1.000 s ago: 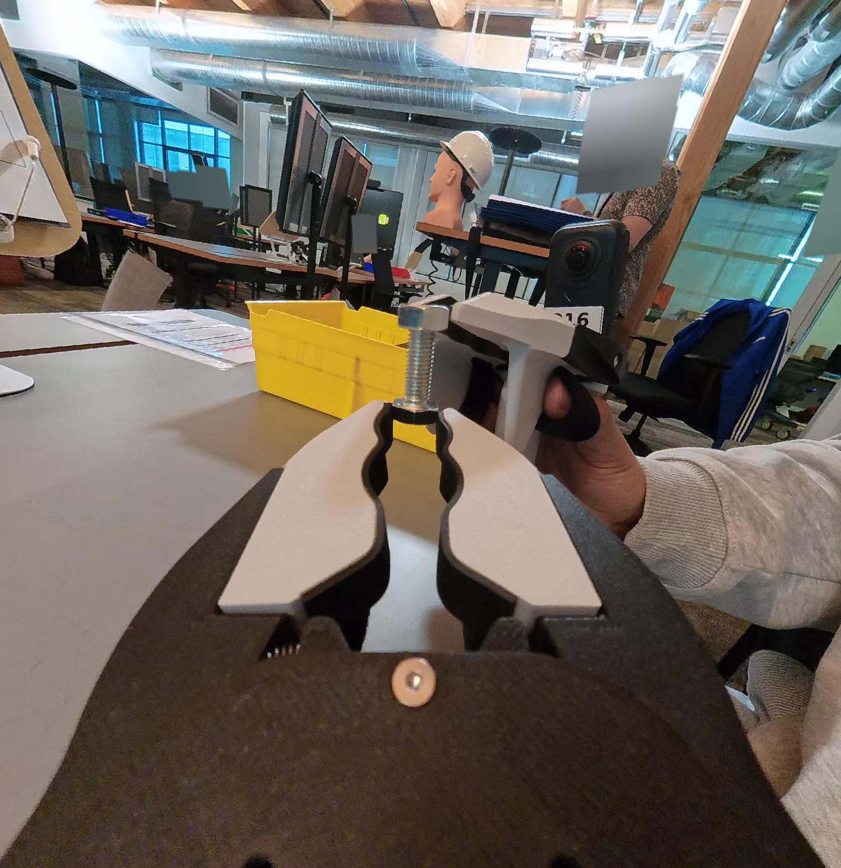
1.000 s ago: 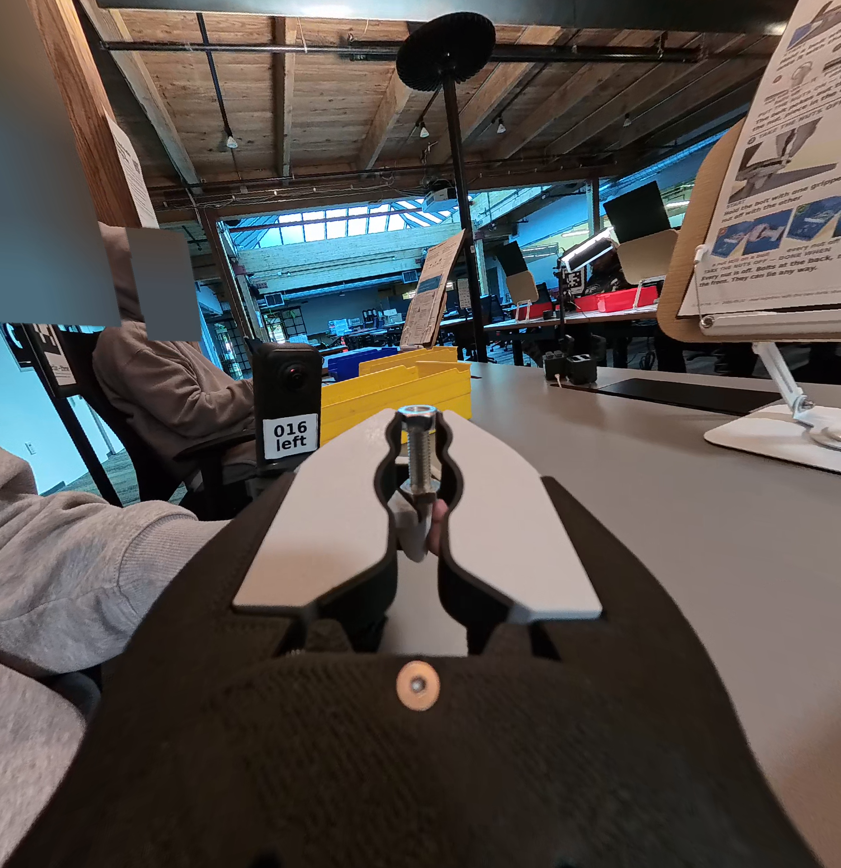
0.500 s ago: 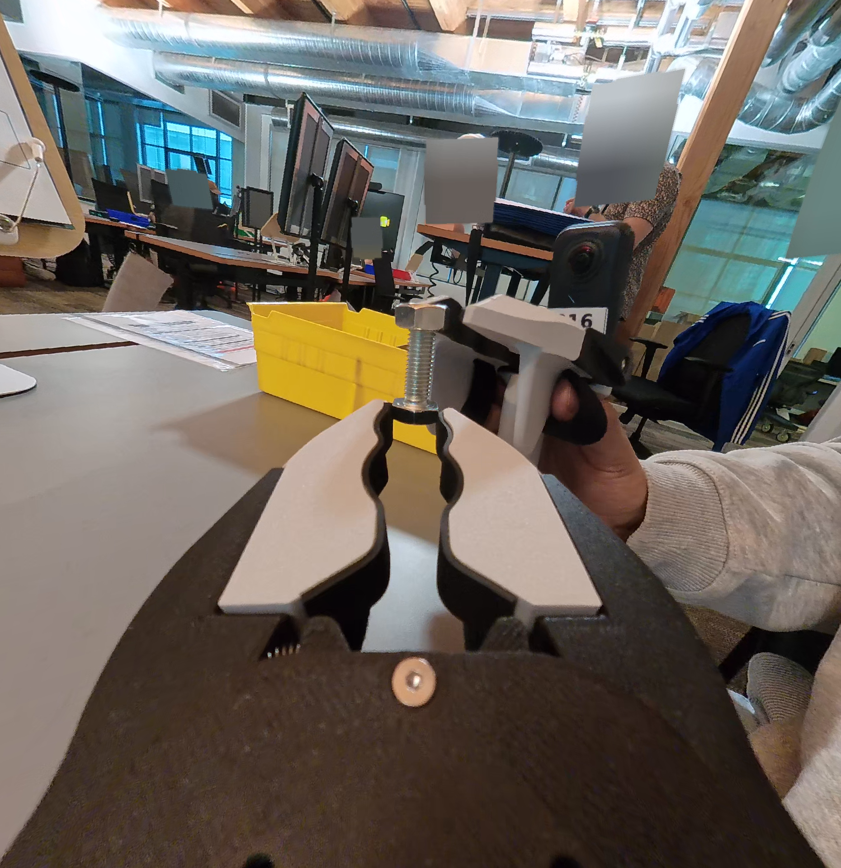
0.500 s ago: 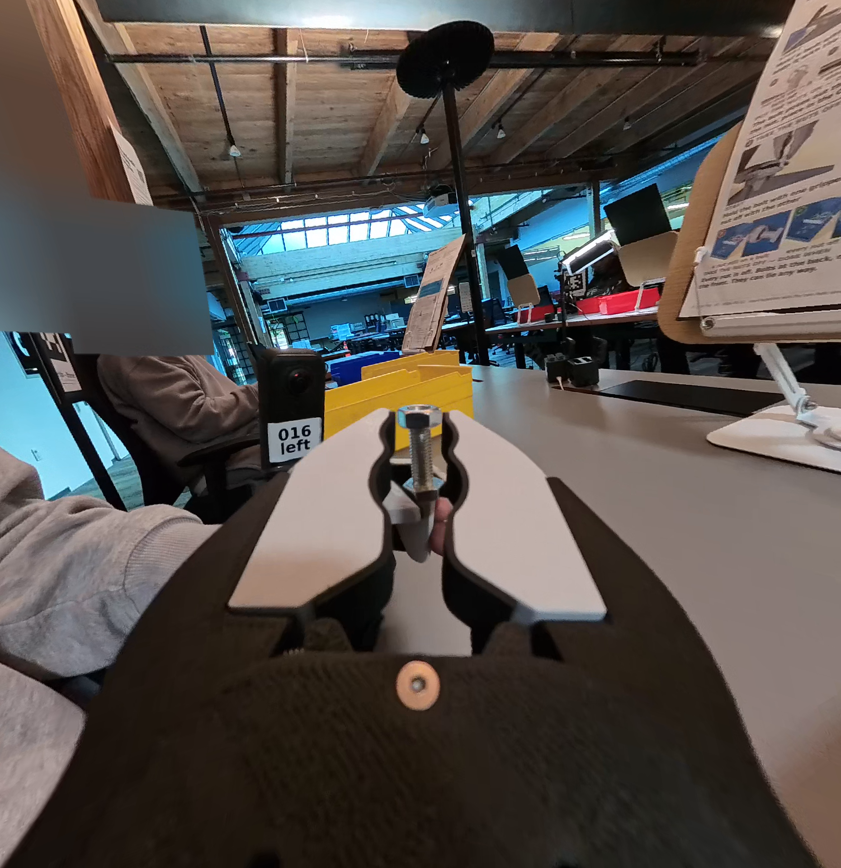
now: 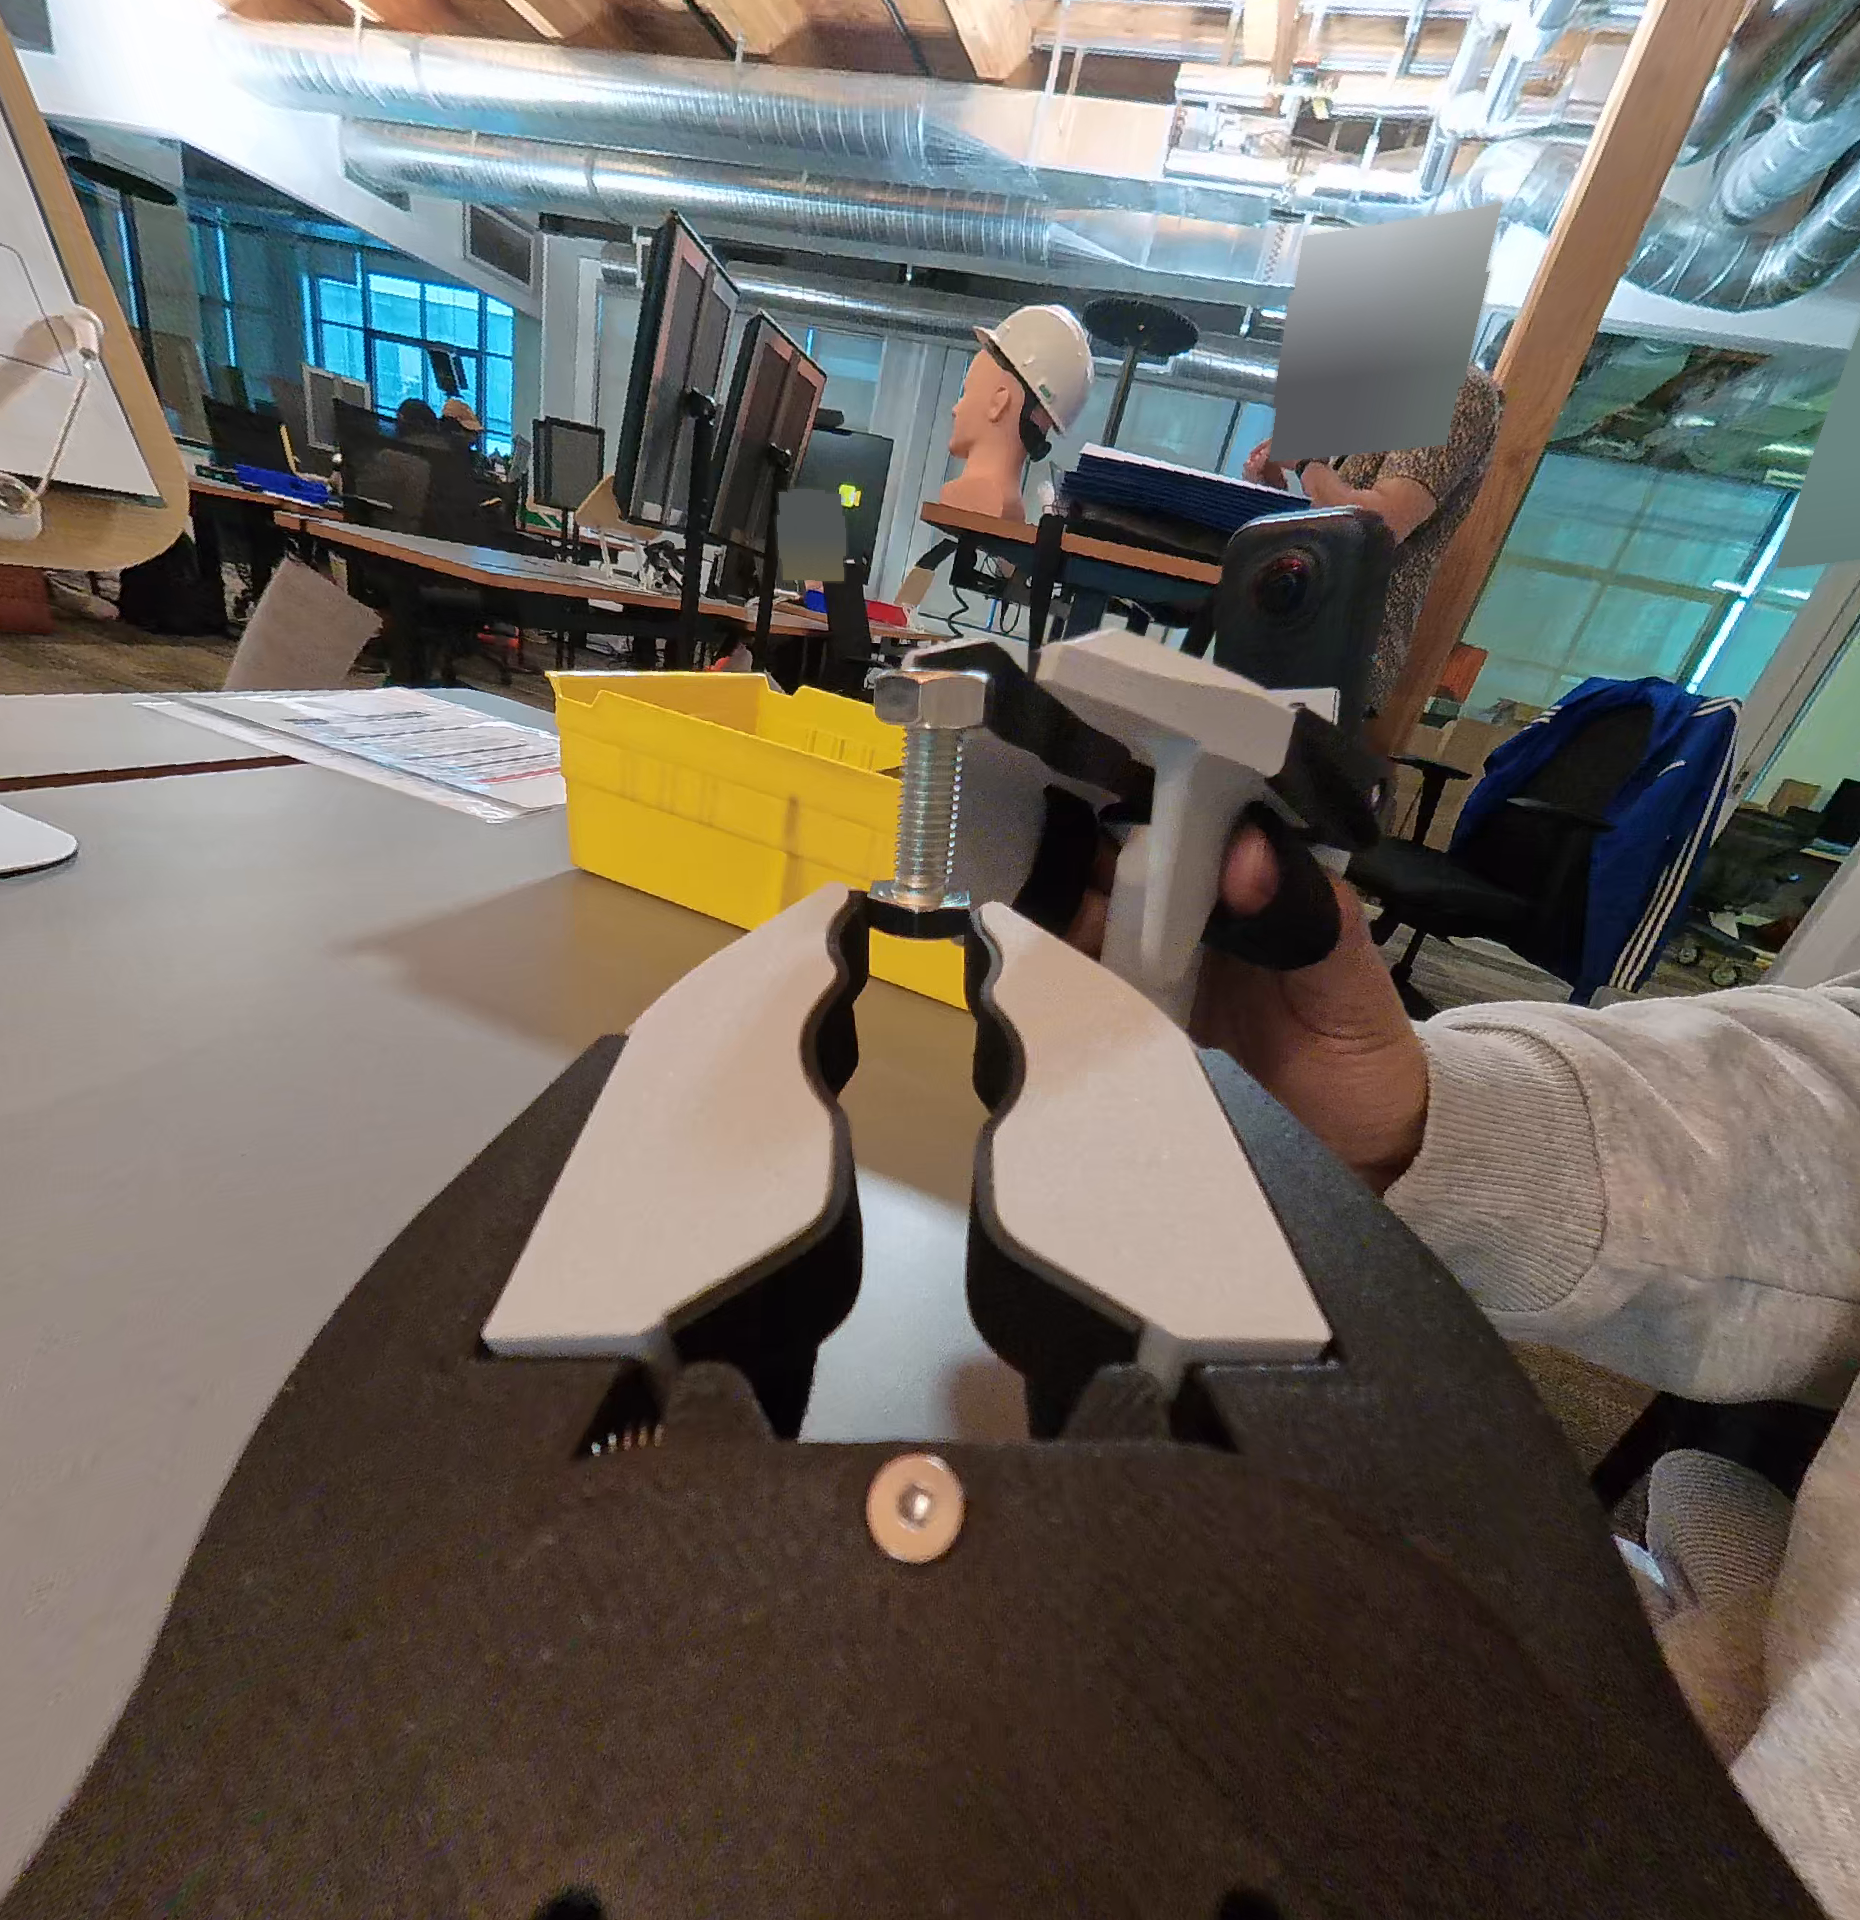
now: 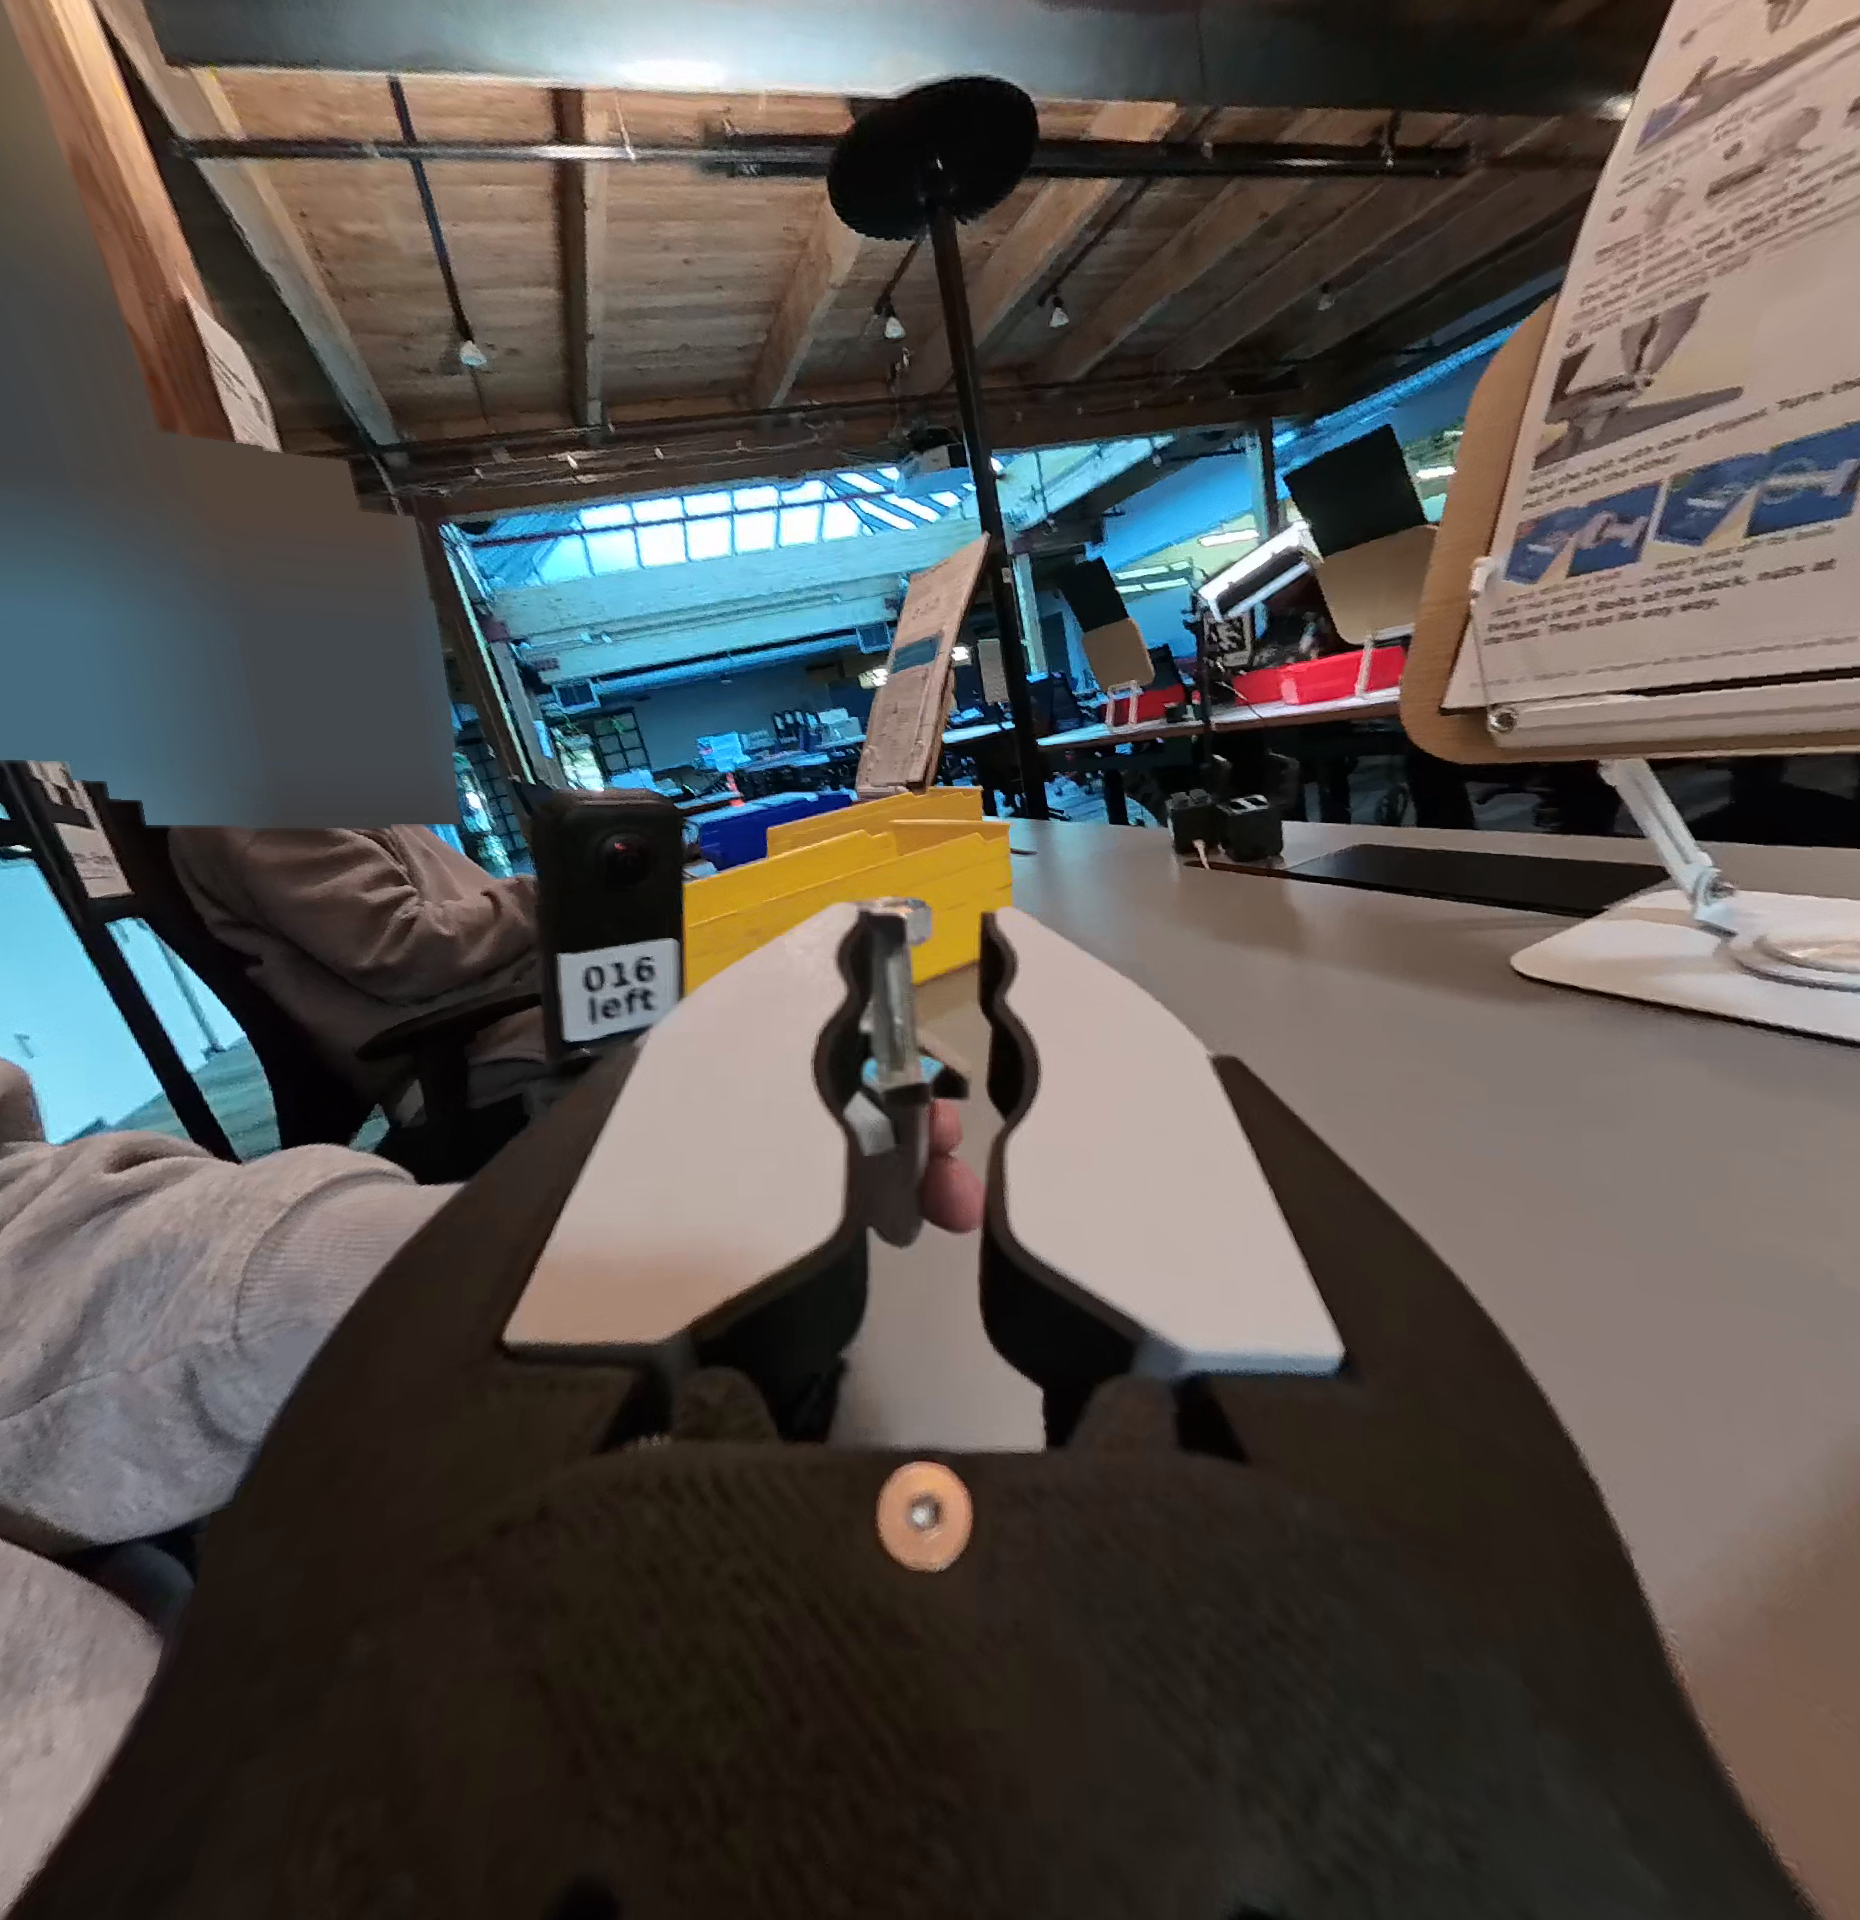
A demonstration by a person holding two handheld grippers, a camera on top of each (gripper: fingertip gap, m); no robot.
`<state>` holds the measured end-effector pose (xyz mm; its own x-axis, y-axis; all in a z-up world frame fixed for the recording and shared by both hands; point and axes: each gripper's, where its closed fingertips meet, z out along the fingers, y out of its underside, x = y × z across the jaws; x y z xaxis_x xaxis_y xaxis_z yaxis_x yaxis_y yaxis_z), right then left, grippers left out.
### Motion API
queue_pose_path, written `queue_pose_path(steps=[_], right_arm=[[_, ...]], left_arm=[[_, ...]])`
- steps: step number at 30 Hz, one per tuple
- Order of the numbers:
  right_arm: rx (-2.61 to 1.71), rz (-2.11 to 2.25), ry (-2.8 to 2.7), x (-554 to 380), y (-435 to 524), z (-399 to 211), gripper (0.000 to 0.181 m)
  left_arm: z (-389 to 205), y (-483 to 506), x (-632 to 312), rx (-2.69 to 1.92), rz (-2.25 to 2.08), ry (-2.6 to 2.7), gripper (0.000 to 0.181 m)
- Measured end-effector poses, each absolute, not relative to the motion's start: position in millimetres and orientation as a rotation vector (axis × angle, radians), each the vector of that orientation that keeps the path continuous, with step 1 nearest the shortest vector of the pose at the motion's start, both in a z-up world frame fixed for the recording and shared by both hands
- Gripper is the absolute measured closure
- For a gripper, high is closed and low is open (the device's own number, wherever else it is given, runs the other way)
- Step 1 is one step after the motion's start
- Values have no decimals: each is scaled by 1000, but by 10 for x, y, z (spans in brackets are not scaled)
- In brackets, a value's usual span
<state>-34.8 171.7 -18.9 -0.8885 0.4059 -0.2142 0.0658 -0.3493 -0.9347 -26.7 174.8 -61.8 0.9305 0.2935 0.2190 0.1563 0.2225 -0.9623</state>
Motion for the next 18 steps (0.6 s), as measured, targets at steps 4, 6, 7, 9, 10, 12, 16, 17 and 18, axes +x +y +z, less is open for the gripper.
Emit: queue_pose_path(steps=[4, 6, 7, 9, 10, 12, 16, 17, 18], right_arm=[[-581, 2308, -1677, -313, 1663, -202, 158], [-561, 2274, -1696, -304, 1632, -220, 160], [-554, 2259, -1701, -302, 1625, -226, 160], [-551, 2232, -1704, -309, 1625, -237, 163], [-549, 2228, -1704, -311, 1628, -236, 163], [-554, 2229, -1700, -317, 1640, -233, 163], [-606, 2228, -1675, -372, 1697, -239, 167], [-619, 2222, -1671, -388, 1711, -247, 168], [-621, 2230, -1667, -389, 1718, -242, 168]], left_arm=[[-623, 1758, -257, -1360, 101, -387, 163], [-625, 1765, -249, -1363, 102, -383, 163], [-623, 1767, -248, -1363, 101, -382, 163], [-623, 1766, -248, -1361, 98, -384, 163], [-621, 1763, -251, -1359, 97, -385, 163], [-612, 1754, -256, -1354, 97, -387, 163], [-601, 1747, -258, -1350, 99, -386, 163], [-603, 1750, -256, -1351, 99, -386, 163], [-606, 1753, -254, -1352, 97, -386, 163]])
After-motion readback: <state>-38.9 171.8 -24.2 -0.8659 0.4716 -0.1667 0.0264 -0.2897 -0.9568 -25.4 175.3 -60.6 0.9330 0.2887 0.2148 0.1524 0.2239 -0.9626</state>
